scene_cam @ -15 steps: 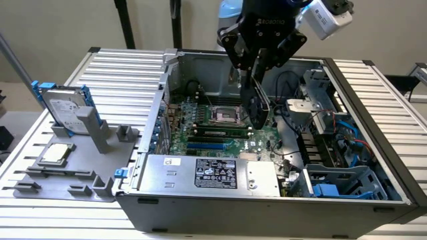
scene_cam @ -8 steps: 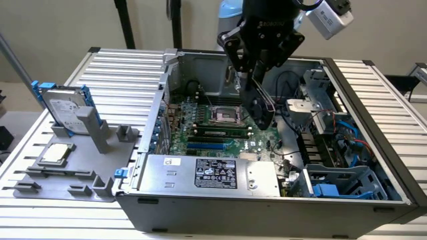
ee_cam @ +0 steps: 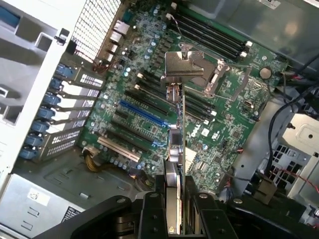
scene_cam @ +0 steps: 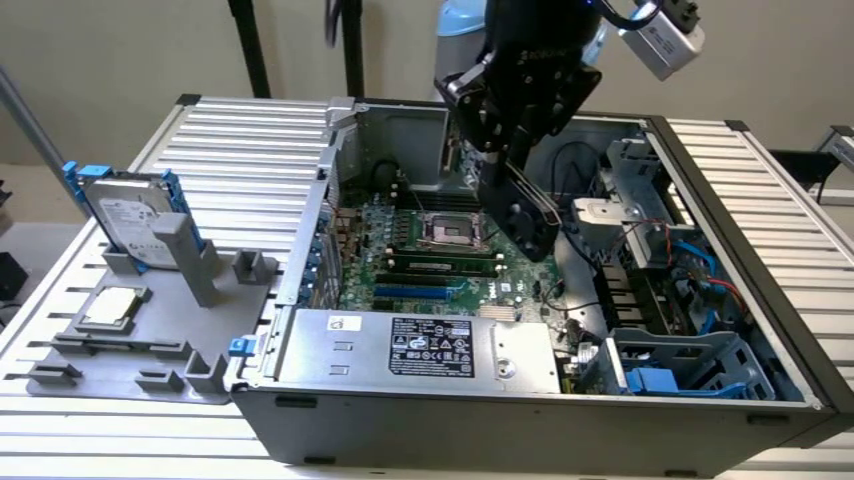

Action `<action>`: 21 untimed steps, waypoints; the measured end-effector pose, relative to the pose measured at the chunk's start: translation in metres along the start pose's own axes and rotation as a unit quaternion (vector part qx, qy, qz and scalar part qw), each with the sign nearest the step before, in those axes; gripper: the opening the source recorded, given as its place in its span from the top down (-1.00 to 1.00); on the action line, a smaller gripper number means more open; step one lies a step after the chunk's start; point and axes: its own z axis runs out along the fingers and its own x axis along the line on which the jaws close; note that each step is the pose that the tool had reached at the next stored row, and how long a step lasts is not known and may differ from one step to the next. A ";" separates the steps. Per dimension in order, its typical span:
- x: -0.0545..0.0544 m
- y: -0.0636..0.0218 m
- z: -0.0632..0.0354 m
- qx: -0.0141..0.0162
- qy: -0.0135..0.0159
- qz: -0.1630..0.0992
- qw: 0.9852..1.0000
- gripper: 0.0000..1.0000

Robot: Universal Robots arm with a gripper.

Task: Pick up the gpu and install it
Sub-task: 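Insert the gpu into the slot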

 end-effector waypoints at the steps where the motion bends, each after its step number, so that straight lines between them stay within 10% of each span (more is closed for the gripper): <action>1: 0.000 0.0000 0.0007 0.000 0.000 -0.009 1.000 0.47; 11: 0.000 0.0001 0.0099 0.004 -0.001 -0.099 0.995 0.47; 21: -0.001 0.0003 0.0208 0.007 -0.002 -0.189 0.982 0.47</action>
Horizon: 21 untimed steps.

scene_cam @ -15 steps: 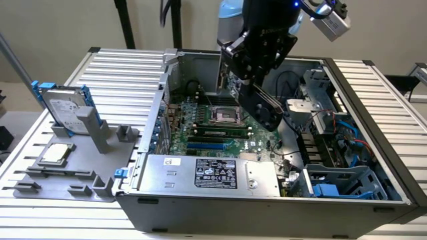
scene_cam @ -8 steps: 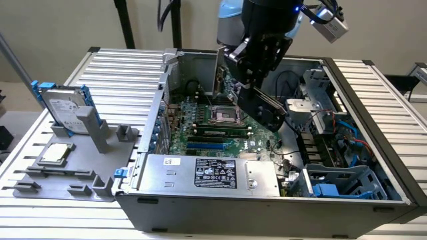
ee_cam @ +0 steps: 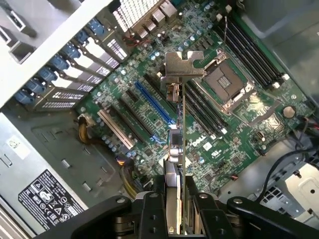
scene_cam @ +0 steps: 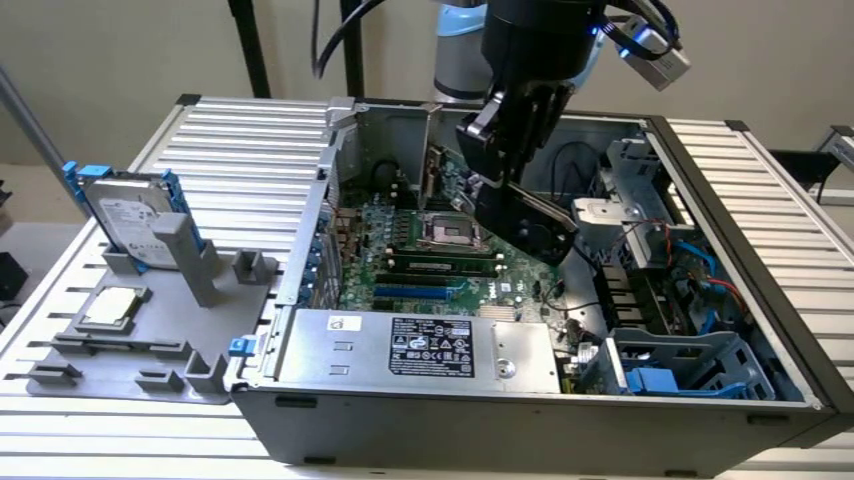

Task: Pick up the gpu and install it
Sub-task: 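Insert the gpu into the slot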

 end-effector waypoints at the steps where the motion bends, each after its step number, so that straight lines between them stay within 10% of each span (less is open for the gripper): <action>1: 0.000 0.0000 0.0011 0.000 0.000 -0.009 1.000 0.47; 11: 0.000 0.0002 0.0116 0.004 -0.001 -0.100 0.995 0.47; 21: -0.001 0.0004 0.0255 0.008 -0.004 -0.189 0.982 0.47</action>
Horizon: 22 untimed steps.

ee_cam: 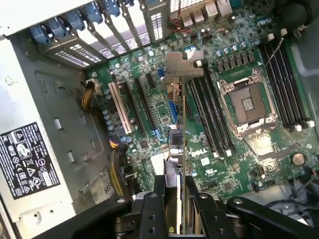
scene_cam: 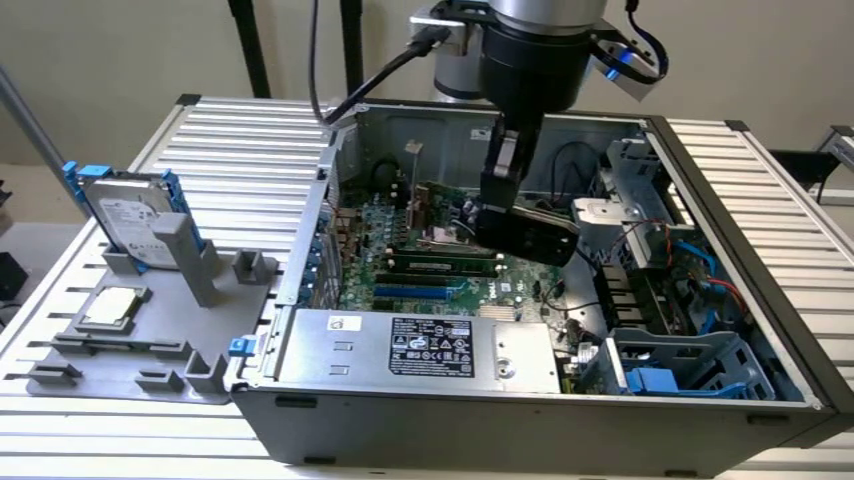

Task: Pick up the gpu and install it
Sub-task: 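Insert the gpu into the slot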

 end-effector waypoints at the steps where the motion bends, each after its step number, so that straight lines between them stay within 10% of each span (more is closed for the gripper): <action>1: 0.000 0.0003 0.0016 0.001 0.000 -0.007 1.000 0.47; 9: 0.004 0.0130 0.0160 0.003 -0.002 -0.029 1.000 0.47; 22: 0.017 0.0568 0.0394 0.005 -0.003 -0.038 0.999 0.47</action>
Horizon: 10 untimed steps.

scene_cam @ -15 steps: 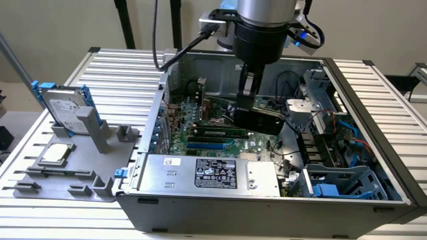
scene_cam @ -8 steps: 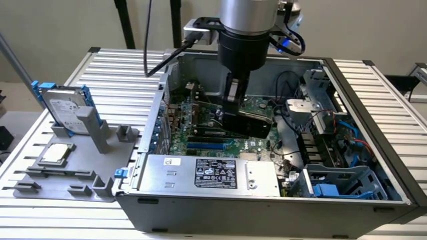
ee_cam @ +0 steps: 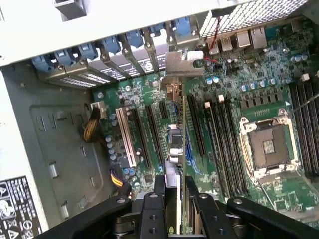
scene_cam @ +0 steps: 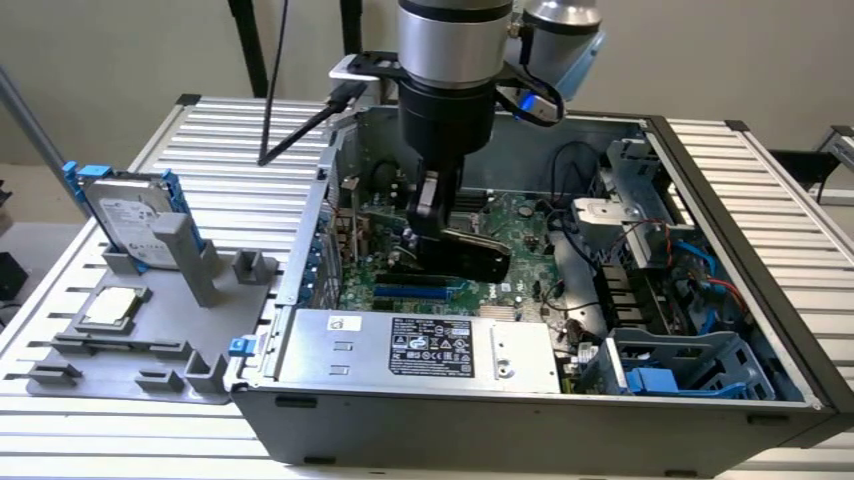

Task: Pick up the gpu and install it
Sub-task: 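Insert the gpu into the slot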

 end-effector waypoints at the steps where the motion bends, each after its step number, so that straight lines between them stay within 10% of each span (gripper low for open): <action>1: 0.001 0.0026 0.0018 0.000 0.000 -0.001 1.000 0.47; 10: 0.001 0.0066 0.0128 0.003 -0.004 -0.063 0.998 0.47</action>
